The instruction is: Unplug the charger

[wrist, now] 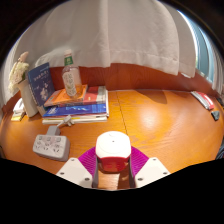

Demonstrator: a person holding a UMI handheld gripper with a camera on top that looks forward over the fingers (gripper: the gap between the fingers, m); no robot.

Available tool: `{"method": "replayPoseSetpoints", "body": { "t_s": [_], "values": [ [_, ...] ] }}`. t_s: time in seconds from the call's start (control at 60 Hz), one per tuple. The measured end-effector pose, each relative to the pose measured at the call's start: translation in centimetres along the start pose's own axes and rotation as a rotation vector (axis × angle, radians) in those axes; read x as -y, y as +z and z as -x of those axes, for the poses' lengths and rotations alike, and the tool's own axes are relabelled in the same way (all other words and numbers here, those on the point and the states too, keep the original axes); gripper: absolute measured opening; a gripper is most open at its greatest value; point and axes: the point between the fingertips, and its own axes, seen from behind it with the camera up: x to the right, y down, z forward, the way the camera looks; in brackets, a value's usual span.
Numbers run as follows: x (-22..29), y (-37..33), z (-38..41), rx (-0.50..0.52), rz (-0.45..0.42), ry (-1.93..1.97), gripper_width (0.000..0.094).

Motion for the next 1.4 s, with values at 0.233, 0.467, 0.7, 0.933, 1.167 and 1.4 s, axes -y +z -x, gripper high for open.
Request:
{"method": "replayPoseSetpoints", "body": {
  "t_s": [0.233,0.467,0.7,0.933,1.167,1.4],
  "values": [
    [-0.2,0.5,0.2,0.039,0.001,-0.032,0.0517],
    [2.3,-1.7,0.2,0.009,-0.031,-0.014,0.0797],
    [7.5,-9.3,2.1,-0.014,-0.161,0.018,0.0811],
    [10.6,-20.9,9.0,0.016,-0.377,0.025,0.0815],
    [3.5,-25.6,19.5,0.106,-0.341,-0.003,0.0811],
    [-0.3,-29.1,27.0,0.191,-0.321,-0.085,0.0837]
  ]
}}
